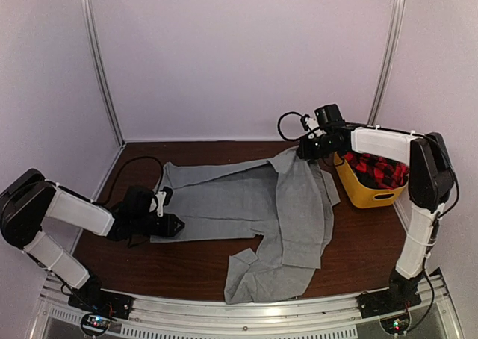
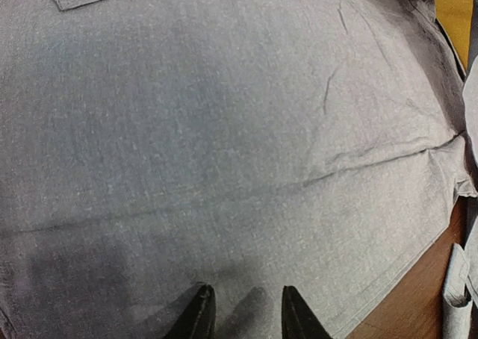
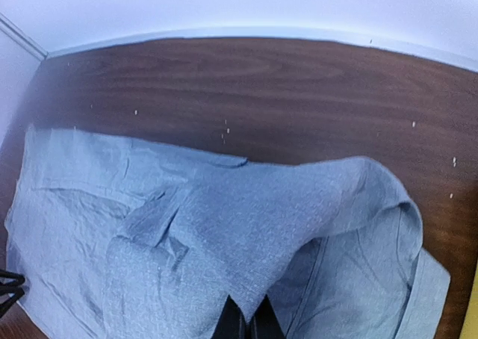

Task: Fold and stack the long sleeve shirts
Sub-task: Adjust the sleeve at the center of the board.

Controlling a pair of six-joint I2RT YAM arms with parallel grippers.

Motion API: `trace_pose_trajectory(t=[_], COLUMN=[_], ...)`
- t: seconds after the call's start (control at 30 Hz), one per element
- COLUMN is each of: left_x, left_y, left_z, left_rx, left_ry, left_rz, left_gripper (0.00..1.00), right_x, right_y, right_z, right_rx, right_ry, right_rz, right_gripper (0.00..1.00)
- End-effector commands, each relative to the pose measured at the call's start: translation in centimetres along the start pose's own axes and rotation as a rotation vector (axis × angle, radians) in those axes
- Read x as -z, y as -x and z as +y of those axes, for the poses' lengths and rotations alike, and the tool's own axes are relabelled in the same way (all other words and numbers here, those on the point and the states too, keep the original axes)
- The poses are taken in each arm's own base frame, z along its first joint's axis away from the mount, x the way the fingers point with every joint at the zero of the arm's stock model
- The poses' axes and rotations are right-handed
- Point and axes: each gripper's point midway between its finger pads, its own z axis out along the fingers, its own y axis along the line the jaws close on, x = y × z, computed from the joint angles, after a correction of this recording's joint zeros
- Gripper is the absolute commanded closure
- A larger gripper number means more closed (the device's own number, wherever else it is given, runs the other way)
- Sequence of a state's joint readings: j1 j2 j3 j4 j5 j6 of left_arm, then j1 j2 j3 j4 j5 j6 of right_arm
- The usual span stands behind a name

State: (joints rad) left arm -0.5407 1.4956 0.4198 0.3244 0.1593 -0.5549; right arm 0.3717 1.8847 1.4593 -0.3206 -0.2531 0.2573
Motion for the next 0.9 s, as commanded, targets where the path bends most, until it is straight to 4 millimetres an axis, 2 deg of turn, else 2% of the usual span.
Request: trace_pose_trajectory(t=[0.0, 0.23, 0.37, 0.43, 0.53, 0.6, 0.7, 0.87], left_x=[0.0, -0.6, -1.0, -1.1, -1.3, -1.3, -1.2, -0.8], left_y=[-1.1, 0.9, 1.6, 1.5, 1.4, 1.3, 1.5, 2.4], left_z=[1.2, 0.3, 0.1, 0.2, 0.2, 0.1, 0.0, -0.8], left_rx=[0.000, -0.017, -0.024, -0.023, -0.020, -0.018, -0.018, -0.022], left_ry=[0.066, 0.050, 0.051, 0.053, 0.050, 0.047, 0.040, 0.013], left_rz=[0.046, 0.021, 0.018, 0.022, 0.025, 0.027, 0.023, -0.002], left_gripper=[0.68, 0.66, 0.66, 0.66, 0.65, 0.65, 0.64, 0.63], right_x=[-1.3, -5.2, -7.3, -8.0, -8.6, -8.5, -7.0, -3.2], right_y=[2.4, 4.7, 5.8, 6.4, 6.7, 6.2, 4.4, -1.1], right_z=[-1.7, -3.6, -3.8, -3.9, -4.1, -4.1, -4.5, -4.8], right_rx=[-0.017, -0.079, -0.131, -0.150, -0.166, -0.156, -0.131, -0.098], right_ry=[-0.042, -0.039, 0.007, 0.023, 0.037, 0.035, 0.005, -0.023], right_rz=[0.003, -0.012, -0.036, -0.057, -0.070, -0.051, -0.020, 0.030], right_gripper=[0.98, 0.95, 0.92, 0.87, 0.68, 0.54, 0.39, 0.24])
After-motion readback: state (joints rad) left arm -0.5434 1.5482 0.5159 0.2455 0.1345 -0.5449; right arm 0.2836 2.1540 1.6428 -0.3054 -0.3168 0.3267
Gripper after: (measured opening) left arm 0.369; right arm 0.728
